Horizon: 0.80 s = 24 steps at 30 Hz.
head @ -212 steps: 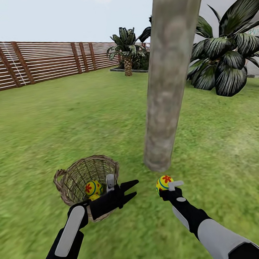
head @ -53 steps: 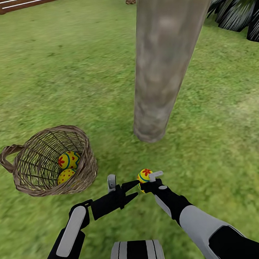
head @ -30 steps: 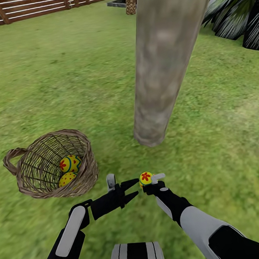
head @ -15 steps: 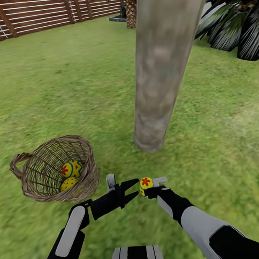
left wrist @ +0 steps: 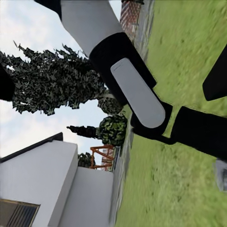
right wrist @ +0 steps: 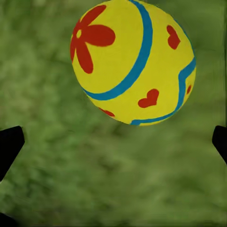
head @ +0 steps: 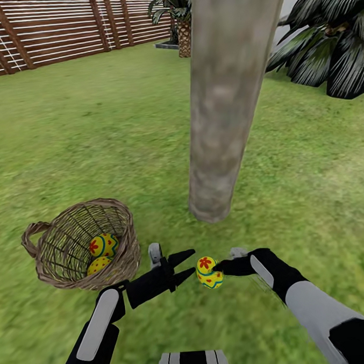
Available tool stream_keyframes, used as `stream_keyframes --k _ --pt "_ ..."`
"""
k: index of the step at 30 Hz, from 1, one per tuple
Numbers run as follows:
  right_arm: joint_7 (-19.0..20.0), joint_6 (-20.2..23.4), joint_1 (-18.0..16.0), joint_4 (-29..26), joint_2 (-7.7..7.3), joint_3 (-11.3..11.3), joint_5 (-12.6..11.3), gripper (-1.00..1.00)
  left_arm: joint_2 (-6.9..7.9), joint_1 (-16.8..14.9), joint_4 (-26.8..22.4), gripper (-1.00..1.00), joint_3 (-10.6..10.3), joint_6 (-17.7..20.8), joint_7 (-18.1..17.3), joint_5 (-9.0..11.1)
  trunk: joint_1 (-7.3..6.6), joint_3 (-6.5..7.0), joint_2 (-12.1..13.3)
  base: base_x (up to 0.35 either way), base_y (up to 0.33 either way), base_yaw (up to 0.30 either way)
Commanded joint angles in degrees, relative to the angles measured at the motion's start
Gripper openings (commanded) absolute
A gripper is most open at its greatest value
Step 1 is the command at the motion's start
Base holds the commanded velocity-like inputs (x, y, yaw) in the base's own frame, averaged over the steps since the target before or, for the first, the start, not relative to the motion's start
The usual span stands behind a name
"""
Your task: Take the three Easter eggs out of the wicker basket on the lawn in the garden, then place them on the lawn next to a single tree (choose any tree) so that all three eggs are next to the same tree and none are left in the basket.
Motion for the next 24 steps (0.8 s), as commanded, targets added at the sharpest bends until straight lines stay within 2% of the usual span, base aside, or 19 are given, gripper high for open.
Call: stream_keyframes --k 1,6,8,11,13,18,24 --pt "1.19 0.43 -0.02 -0.14 -0.61 -0.42 0.08 1.00 -0.02 -0.03 0.02 1.00 0.06 0.18 -0.52 -0.53 -0.03 0.19 0.00 0.000 0.000 0.000" --pt "3.40 1.02 -0.02 -0.29 -3.10 -2.41 0.04 1.00 0.20 -0.03 -0.01 1.00 0.10 0.21 -0.52 -0.51 -0.16 1.30 0.07 0.000 0.000 0.000" --pt "4.37 1.08 -0.02 -0.30 -3.50 -2.58 0.04 1.00 0.24 -0.03 -0.02 1.00 0.12 0.21 -0.52 -0.49 -0.21 1.74 0.10 0.000 0.000 0.000" --pt "6.27 1.10 -0.02 -0.92 -3.60 -2.56 0.05 1.00 0.41 -0.03 0.09 1.00 0.17 0.17 -0.47 -0.55 -0.29 2.40 0.14 0.000 0.000 0.000" --pt "7.17 1.17 0.15 -3.47 -3.60 -2.44 0.04 1.00 0.50 -0.03 0.11 1.00 0.22 0.17 -0.44 -0.56 -0.34 2.85 0.16 0.000 0.000 0.000" --pt "7.40 1.20 0.60 -8.36 -3.35 -2.35 0.03 1.00 0.52 -0.03 0.11 1.00 0.19 0.20 -0.44 -0.48 -0.47 3.96 0.23 0.000 0.000 0.000" --pt "7.42 1.20 0.76 -9.40 -3.45 -2.34 -0.05 1.00 0.50 -0.03 0.18 1.00 0.15 0.22 -0.44 -0.15 -0.63 5.28 0.31 0.000 0.000 0.000"
